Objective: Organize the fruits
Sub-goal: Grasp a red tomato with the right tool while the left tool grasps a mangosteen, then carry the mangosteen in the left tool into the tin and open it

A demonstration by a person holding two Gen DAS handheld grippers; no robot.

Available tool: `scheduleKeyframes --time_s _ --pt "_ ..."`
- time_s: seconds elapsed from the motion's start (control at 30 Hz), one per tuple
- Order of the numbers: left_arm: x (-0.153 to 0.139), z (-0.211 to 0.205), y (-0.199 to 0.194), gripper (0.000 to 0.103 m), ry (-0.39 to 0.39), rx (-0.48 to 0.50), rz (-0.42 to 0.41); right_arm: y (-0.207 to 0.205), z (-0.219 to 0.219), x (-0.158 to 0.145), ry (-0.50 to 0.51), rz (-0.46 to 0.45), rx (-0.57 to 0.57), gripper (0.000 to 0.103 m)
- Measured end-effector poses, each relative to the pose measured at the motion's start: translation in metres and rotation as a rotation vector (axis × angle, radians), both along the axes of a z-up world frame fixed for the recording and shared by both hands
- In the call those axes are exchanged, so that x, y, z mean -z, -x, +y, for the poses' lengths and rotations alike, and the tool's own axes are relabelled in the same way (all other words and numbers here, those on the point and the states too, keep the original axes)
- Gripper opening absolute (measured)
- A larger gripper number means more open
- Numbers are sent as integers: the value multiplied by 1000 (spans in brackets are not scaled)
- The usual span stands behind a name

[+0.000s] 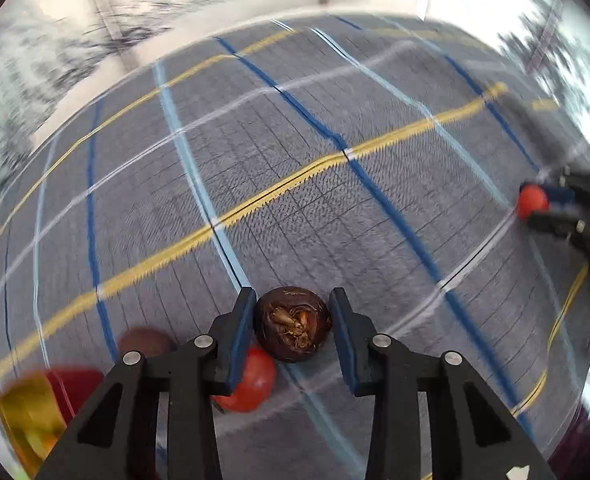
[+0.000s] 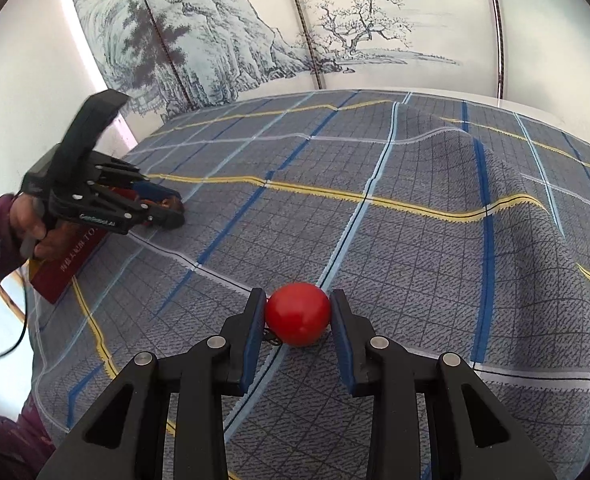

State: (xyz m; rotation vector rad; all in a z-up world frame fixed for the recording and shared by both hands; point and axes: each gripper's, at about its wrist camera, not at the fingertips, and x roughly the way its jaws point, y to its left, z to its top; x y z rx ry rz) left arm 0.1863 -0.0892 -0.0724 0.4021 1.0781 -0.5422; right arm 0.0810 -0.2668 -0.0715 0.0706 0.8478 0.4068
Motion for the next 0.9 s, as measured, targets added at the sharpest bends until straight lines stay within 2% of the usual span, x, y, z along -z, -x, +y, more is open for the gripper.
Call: scheduleKeyframes --time_s 0.1,0.27,0.47,0.7,0.9 --pt "-17 6 30 34 136 -104 -25 -3 3 3 21 13 4 34" --pt "-43 4 86 34 259 -216 -90 -6 9 6 52 29 2 34" --pt "-49 6 125 34 215 -284 -184 -7 15 7 82 29 4 34" --pt "-56 23 154 34 172 -318 -267 -7 24 7 119 22 8 34" --pt "-59 38 170 34 166 -338 -291 -7 29 7 141 18 10 34"
